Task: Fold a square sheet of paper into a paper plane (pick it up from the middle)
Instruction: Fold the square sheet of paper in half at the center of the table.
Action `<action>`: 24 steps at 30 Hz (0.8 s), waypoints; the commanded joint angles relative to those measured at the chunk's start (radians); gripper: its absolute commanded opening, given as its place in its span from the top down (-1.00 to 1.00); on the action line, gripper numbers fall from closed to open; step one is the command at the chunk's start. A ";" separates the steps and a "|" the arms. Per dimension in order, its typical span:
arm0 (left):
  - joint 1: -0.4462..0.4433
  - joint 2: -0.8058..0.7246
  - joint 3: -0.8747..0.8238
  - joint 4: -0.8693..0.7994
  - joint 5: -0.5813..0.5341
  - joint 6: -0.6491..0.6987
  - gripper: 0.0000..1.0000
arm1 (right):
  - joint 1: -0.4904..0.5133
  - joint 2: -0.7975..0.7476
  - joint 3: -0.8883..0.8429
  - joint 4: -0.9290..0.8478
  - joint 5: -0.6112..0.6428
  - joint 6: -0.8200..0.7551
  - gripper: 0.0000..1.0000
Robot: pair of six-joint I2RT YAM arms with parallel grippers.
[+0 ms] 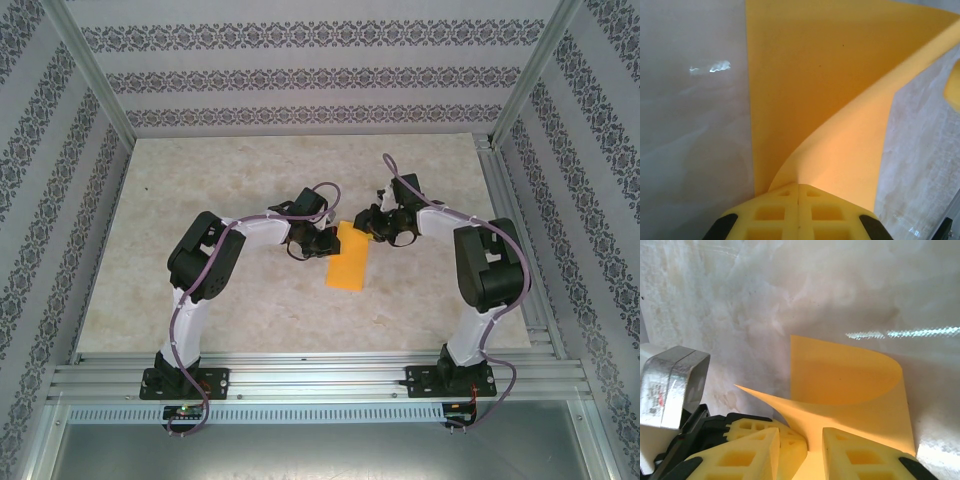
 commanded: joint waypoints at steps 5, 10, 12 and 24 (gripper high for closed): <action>-0.020 0.060 -0.007 -0.096 -0.032 0.031 1.00 | -0.018 0.117 0.009 -0.009 0.046 -0.037 0.42; -0.020 0.059 -0.008 -0.099 -0.033 0.033 1.00 | -0.022 0.095 0.016 -0.017 0.020 -0.032 0.41; -0.020 0.059 -0.009 -0.099 -0.033 0.033 1.00 | -0.024 0.054 0.027 -0.029 0.014 -0.032 0.41; -0.020 0.057 -0.007 -0.101 -0.033 0.034 1.00 | -0.050 0.064 0.108 -0.053 -0.001 -0.039 0.41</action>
